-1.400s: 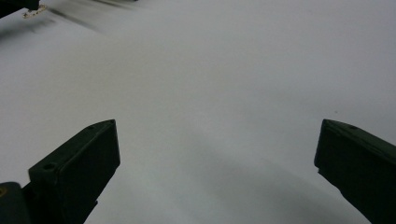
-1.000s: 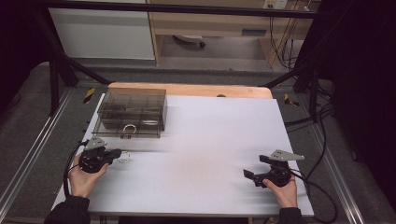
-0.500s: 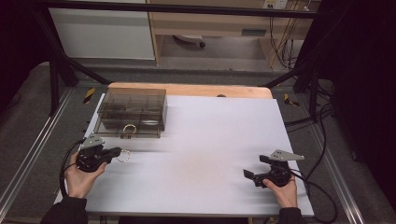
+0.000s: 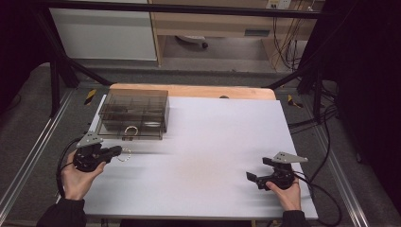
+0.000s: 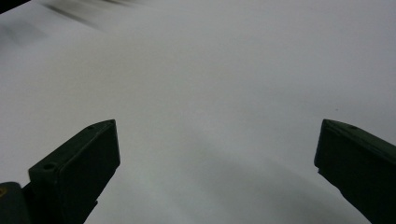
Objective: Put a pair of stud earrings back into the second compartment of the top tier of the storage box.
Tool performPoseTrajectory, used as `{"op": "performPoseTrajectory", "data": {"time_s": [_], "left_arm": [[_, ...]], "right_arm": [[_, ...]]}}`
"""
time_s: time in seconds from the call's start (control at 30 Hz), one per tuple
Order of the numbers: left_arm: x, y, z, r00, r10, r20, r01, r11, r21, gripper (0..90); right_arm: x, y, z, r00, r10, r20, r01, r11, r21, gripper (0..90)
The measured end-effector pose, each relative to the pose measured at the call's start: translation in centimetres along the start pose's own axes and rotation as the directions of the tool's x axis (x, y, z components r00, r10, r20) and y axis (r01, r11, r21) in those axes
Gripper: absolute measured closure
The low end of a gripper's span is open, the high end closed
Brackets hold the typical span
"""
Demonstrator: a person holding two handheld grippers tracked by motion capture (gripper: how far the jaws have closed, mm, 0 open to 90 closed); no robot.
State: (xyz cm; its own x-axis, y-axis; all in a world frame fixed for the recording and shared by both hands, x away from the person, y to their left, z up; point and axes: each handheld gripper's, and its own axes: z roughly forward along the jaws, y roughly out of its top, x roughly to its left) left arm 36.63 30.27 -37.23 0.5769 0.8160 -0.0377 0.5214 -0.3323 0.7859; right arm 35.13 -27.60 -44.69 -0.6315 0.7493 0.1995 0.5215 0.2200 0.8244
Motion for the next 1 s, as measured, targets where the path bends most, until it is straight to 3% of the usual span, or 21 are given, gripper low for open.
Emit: {"op": "performPoseTrajectory", "data": {"time_s": [0.53, 0.7, 1.0], "left_arm": [[0.3, 3.6, -1.1, 0.9996, 0.028, -0.008, -0.028, 0.9994, -0.02, 86.4], [0.6, 4.4, -0.7, 0.9992, 0.032, -0.023, -0.033, 0.9993, -0.019, 86.4], [1.5, 5.2, 1.1, 0.9993, 0.005, -0.037, -0.005, 1.0, 0.005, 86.4]], "right_arm": [[0.0, 0.0, 0.0, 1.0, -0.003, 0.001, 0.003, 1.0, -0.003, 0.7], [0.0, 0.0, 0.0, 1.0, -0.002, 0.001, 0.002, 1.0, -0.003, 0.6], [0.0, 0.0, -0.1, 1.0, -0.002, 0.001, 0.002, 1.0, -0.001, 0.6]]}}
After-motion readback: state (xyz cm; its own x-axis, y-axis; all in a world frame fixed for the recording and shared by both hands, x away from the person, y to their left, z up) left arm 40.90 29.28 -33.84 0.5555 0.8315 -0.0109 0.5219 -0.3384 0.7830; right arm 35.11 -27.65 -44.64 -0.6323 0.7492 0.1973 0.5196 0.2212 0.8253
